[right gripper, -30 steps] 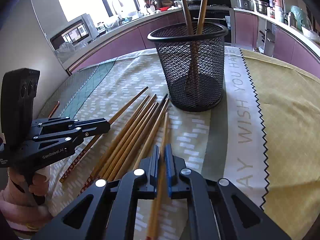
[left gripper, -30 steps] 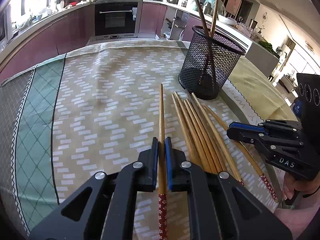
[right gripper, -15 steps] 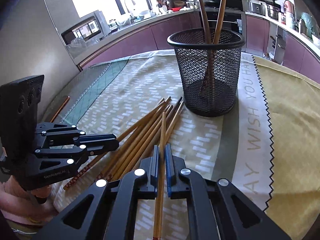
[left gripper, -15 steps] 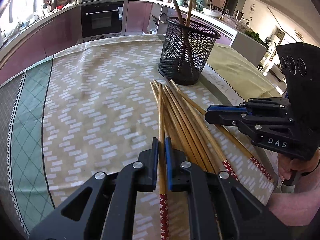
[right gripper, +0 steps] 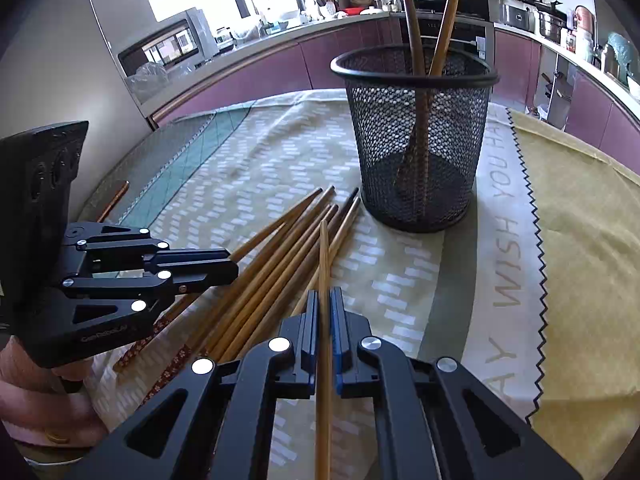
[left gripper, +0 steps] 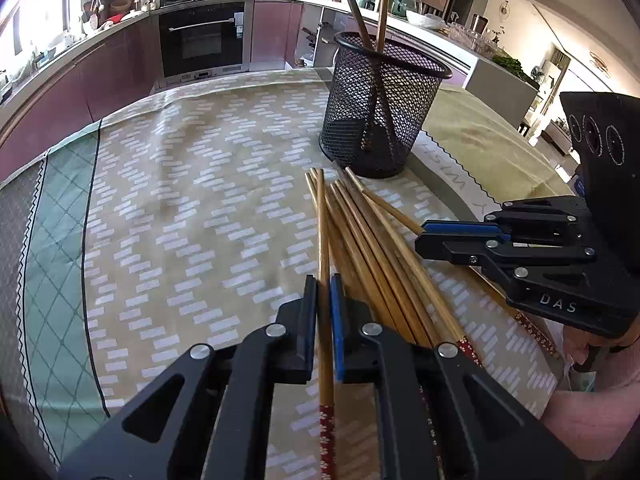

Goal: Organize utensils
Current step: 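Lift both chopsticks upright and carry them over the mesh cup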

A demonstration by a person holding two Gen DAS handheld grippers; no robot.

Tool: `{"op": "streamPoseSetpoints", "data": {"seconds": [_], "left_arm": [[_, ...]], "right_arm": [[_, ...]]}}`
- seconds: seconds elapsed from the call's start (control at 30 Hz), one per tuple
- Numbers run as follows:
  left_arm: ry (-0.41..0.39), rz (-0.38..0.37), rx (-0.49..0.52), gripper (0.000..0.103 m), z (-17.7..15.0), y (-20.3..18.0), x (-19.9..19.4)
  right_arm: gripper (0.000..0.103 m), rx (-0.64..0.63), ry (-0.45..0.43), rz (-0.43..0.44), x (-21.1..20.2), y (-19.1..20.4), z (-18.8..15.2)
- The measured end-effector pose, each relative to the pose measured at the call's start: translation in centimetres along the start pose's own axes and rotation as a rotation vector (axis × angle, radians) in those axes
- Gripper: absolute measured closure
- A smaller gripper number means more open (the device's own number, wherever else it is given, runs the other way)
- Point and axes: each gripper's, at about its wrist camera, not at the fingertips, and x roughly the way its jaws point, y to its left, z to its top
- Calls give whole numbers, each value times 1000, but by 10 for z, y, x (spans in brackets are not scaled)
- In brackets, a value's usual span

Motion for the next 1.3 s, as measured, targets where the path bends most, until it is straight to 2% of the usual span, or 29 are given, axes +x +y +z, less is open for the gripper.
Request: {"op": "streamPoseSetpoints", "data": {"seconds": [0.23,0.4,0.7,1.3], "left_arm": [[-100,-43,-16,96,12,4,-36],[-183,-105,-25,96,24,6,-66],[-308,-162,-16,96,45,2,-107],[-451,-159,-7,96,110,-9,-127]], "right_arm": [[98,9,-145,29,-46,-5,11],[98,24,-241,39,-77,-13,20],[98,27,-347,42,-107,-16,39],[98,-20,-523,21,-159,-21,97]]}}
